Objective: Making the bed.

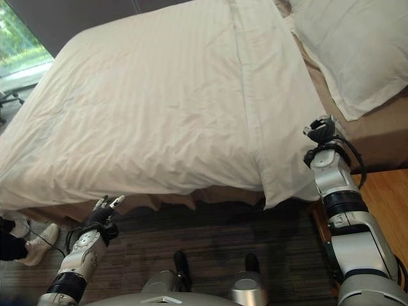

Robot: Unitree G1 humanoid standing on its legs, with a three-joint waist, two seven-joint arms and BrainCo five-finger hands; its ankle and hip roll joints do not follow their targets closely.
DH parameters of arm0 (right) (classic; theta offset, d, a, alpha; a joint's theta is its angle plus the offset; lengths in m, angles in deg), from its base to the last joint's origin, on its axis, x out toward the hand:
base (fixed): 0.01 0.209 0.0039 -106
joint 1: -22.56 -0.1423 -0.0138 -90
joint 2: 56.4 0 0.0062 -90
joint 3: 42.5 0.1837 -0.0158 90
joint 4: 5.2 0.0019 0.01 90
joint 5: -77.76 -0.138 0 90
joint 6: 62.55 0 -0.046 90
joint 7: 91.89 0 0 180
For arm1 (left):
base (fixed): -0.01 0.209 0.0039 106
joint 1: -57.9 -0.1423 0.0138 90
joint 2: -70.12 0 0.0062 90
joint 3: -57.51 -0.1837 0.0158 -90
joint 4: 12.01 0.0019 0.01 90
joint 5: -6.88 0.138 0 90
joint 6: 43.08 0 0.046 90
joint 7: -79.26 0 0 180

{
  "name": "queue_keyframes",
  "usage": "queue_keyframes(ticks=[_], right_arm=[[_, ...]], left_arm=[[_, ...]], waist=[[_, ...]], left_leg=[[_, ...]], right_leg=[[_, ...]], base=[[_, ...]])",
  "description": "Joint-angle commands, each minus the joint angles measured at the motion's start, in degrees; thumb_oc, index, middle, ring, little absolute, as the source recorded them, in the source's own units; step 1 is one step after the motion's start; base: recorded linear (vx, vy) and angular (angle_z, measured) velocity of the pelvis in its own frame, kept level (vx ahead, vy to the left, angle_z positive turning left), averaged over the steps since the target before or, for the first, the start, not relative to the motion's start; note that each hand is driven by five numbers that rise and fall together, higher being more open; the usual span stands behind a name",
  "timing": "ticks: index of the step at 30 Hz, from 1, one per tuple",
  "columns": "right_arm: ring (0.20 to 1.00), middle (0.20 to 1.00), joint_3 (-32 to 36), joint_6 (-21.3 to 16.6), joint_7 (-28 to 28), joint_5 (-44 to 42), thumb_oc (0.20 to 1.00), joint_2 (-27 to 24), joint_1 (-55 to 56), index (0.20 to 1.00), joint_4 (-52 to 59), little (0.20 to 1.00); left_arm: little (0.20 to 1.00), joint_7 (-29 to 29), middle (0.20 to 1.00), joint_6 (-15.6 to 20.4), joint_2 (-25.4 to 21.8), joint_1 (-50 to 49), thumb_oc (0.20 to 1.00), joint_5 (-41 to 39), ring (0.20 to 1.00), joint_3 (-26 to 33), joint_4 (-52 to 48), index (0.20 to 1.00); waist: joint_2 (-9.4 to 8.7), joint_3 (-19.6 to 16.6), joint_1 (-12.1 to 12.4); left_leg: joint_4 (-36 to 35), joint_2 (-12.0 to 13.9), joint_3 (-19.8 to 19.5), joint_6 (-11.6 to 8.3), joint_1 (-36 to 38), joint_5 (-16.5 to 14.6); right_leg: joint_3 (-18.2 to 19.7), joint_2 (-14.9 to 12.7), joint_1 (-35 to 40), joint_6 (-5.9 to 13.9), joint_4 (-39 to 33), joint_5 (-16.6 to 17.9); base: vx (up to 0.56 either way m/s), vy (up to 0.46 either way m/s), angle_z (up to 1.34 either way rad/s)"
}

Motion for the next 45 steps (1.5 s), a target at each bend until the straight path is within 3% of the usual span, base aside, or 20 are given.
queue_keyframes(ticks=[1,2,5,7,10,15,19,20,23,29,30,31,32,34,37,38,39,40,42,45], right_arm=[[0.2,0.2,3.6,-9.7,4.2,-22.9,0.2,5.3,-2.6,0.2,0.9,0.2],[0.2,0.2,7.6,-12.9,5.4,-31.7,0.2,8.3,-3.0,0.2,0.3,0.2],[0.2,0.2,10.9,-16.4,4.9,-40.4,0.2,10.1,-5.1,0.2,-0.9,0.2],[0.2,0.2,12.0,-20.1,6.6,-43.3,0.2,9.9,-8.6,0.2,-1.0,0.2],[0.2,0.2,10.4,-20.3,6.9,-42.6,0.2,6.8,-13.5,0.2,-3.4,0.2],[0.2,0.2,14.2,-21.6,6.4,-46.6,0.2,1.0,-13.7,0.2,-5.7,0.2],[0.2,0.2,14.8,-19.1,3.9,-45.9,0.2,4.2,-6.5,0.2,-9.7,0.2],[0.2,0.2,14.9,-19.1,3.8,-45.8,0.2,4.3,-6.2,0.2,-9.5,0.2],[0.2,0.2,15.2,-16.3,1.0,-44.6,0.2,11.0,4.8,0.2,-15.0,0.2],[0.2,0.2,15.3,-12.3,-1.0,-39.3,0.2,12.4,15.0,0.2,-20.3,0.2],[0.42,0.42,14.2,-11.2,-1.7,-35.9,0.42,11.7,17.0,0.42,-20.2,0.42],[1.0,1.0,12.1,-10.3,-2.3,-31.2,1.0,11.1,19.9,1.0,-18.1,1.0],[1.0,1.0,12.1,-10.3,-2.3,-31.0,1.0,11.2,20.1,1.0,-17.9,1.0],[1.0,1.0,6.4,-9.4,-5.2,-22.2,1.0,11.4,24.4,1.0,-11.8,1.0],[1.0,1.0,2.6,-8.9,-6.6,-15.9,1.0,11.4,26.5,1.0,-6.8,1.0],[1.0,1.0,-0.1,-8.8,-6.1,-9.9,1.0,10.8,26.9,1.0,-5.0,1.0],[1.0,1.0,-4.5,-7.6,-6.0,1.8,1.0,8.7,27.8,1.0,1.9,1.0],[1.0,1.0,-4.5,-7.5,-6.0,1.9,1.0,8.7,27.8,1.0,2.0,1.0],[1.0,1.0,-6.2,-8.6,-6.7,9.4,1.0,7.8,29.4,1.0,13.3,1.0],[1.0,1.0,-8.1,-10.3,-4.9,15.4,1.0,7.5,30.2,1.0,19.1,1.0]], left_arm=[[1.0,-2.3,1.0,3.6,-5.8,4.8,1.0,-1.9,1.0,-0.2,-0.4,1.0],[1.0,-2.9,1.0,3.5,-5.8,6.1,1.0,-2.4,1.0,-0.5,0.1,1.0],[1.0,-3.3,1.0,3.6,-5.8,7.2,1.0,-3.3,1.0,-1.2,1.3,1.0],[1.0,-3.8,1.0,4.3,-5.8,8.0,1.0,-3.6,1.0,-2.6,1.2,1.0],[1.0,-4.8,1.0,5.8,-6.8,10.3,1.0,-3.2,1.0,-3.2,0.5,1.0],[1.0,-2.3,1.0,6.1,-6.3,7.0,1.0,-5.6,1.0,-2.2,2.1,1.0],[1.0,-0.9,1.0,5.3,-3.8,8.2,1.0,-6.7,1.0,-3.3,6.9,1.0],[1.0,-0.8,1.0,5.4,-3.8,8.2,1.0,-6.7,1.0,-3.4,7.2,1.0],[1.0,-0.7,1.0,5.1,-0.4,12.3,1.0,-6.7,1.0,-5.1,12.2,1.0],[1.0,-0.3,1.0,4.3,1.2,12.0,1.0,-8.1,1.0,-4.1,13.8,1.0],[1.0,-0.3,1.0,4.4,1.3,11.4,1.0,-8.6,1.0,-3.5,13.3,1.0],[1.0,-0.5,1.0,4.2,1.2,9.9,1.0,-9.1,1.0,-2.8,12.5,1.0],[1.0,-0.5,1.0,4.2,1.2,9.7,1.0,-9.1,1.0,-2.7,12.4,1.0],[1.0,-0.7,1.0,4.6,1.8,6.1,1.0,-8.2,1.0,-1.9,9.6,1.0],[1.0,-1.0,1.0,4.6,2.1,3.2,1.0,-6.6,1.0,-1.7,5.8,1.0],[1.0,-1.5,1.0,5.1,2.4,1.9,1.0,-6.0,1.0,-1.4,3.3,1.0],[1.0,-2.3,1.0,5.3,1.6,-1.2,1.0,-4.6,1.0,-0.6,-2.6,1.0],[1.0,-2.4,1.0,5.3,1.6,-1.3,1.0,-4.5,1.0,-0.5,-2.7,1.0],[1.0,-3.3,1.0,5.6,2.6,-5.1,1.0,-0.7,1.0,-1.2,-7.5,1.0],[1.0,-3.9,1.0,6.0,2.2,-6.3,1.0,4.1,1.0,-2.3,-13.3,1.0]], waist=[[-3.39,-1.8,1.3],[-2.33,-0.7,1.4],[-0.91,0.7,1.5],[1.46,4.1,1.0],[3.58,7.7,0.5],[7.46,8.4,-0.1],[9.32,9.3,-2.8],[9.24,9.4,-2.7],[8.83,9.2,-6.4],[6.95,7.3,-9.0],[6.21,6.7,-9.0],[5.02,5.5,-8.9],[4.96,5.5,-9.0],[2.33,3.3,-8.4],[0.51,1.1,-7.4],[-0.55,0.4,-6.8],[-1.97,-1.3,-5.5],[-1.81,-1.3,-5.4],[-3.76,-2.8,-5.0],[-4.92,-4.1,-4.3]], left_leg=[[-1.0,3.4,-0.3,-6.71,-6.2,11.5],[-1.0,3.6,-0.7,-6.89,-6.8,11.8],[-1.0,3.3,-1.6,-7.06,-7.5,11.9],[-1.0,2.9,-2.5,-7.01,-9.0,12.0],[-0.9,2.3,-3.5,-7.03,-12.1,12.5],[-1.0,-0.5,-4.9,-5.72,-18.2,10.3],[-1.0,-0.5,-2.6,-5.34,-18.0,10.4],[-1.0,-0.5,-2.4,-5.34,-17.7,10.3],[-1.0,-0.2,-0.5,-4.7,-15.4,9.3],[-1.0,0.9,0.9,-4.69,-11.0,8.4],[-0.9,1.3,0.9,-4.8,-10.4,8.4],[-0.9,1.8,1.0,-4.9,-9.4,8.5],[-0.9,1.8,1.0,-4.92,-9.3,8.4],[-0.7,2.8,1.4,-5.29,-7.6,8.7],[-0.7,3.4,1.7,-5.41,-6.5,8.9],[-0.6,3.3,1.8,-5.54,-5.8,8.9],[-0.4,3.8,2.1,-5.7,-4.9,9.2],[-0.5,4.0,2.2,-5.73,-5.1,9.3],[-0.2,4.9,3.3,-6.04,-4.1,10.0],[-0.3,5.5,3.6,-6.42,-3.5,11.0]], right_leg=[[-2.0,0.5,4.6,-1.47,1.1,-9.9],[-2.3,0.8,3.7,-1.61,1.7,-9.7],[-2.9,0.8,2.5,-1.7,3.1,-10.3],[-3.2,0.3,-1.7,-1.74,6.3,-10.4],[-2.3,-0.2,-9.4,-1.47,11.5,-10.7],[1.1,-1.6,-25.1,0.15,22.7,-12.3],[3.5,-1.8,-25.5,0.23,21.5,-12.4],[3.7,-1.8,-25.2,0.24,21.3,-12.4],[4.8,-1.7,-23.2,-0.28,19.0,-11.8],[5.3,-0.9,-17.6,-0.82,14.4,-11.2],[5.3,-0.7,-16.3,-0.87,13.6,-11.1],[5.3,-0.5,-14.1,-1.04,11.9,-10.7],[5.3,-0.5,-13.8,-1.04,11.6,-10.6],[4.7,-0.1,-10.8,-1.33,9.3,-9.8],[4.4,0.0,-8.9,-1.38,7.6,-9.0],[4.1,-0.3,-7.7,-1.24,7.0,-8.9],[4.0,-0.2,-6.1,-1.19,5.4,-8.4],[4.1,0.0,-6.3,-1.27,5.3,-8.1],[4.4,0.4,-5.1,-1.22,4.0,-7.3],[4.3,0.6,-4.1,-1.12,3.2,-6.8]], base=[[-0.04,0.0,0.15],[-0.04,0.0,0.16],[-0.07,0.023,0.14],[-0.16,0.025,0.23],[-0.24,0.071,0.05],[-0.14,0.1,-0.26],[0.01,0.099,-0.24],[0.05,0.031,-0.39],[0.04,0.045,-0.23],[0.07,0.002,-0.24],[0.08,-0.065,-0.14],[0.05,-0.054,-0.13],[0.07,-0.066,-0.15],[0.03,-0.052,-0.08],[0.04,-0.042,0.02],[0.06,0.005,-0.02],[0.0,0.0,0.0],[0.03,0.009,0.0],[0.0,0.0,0.0],[0.01,0.003,-0.08]])
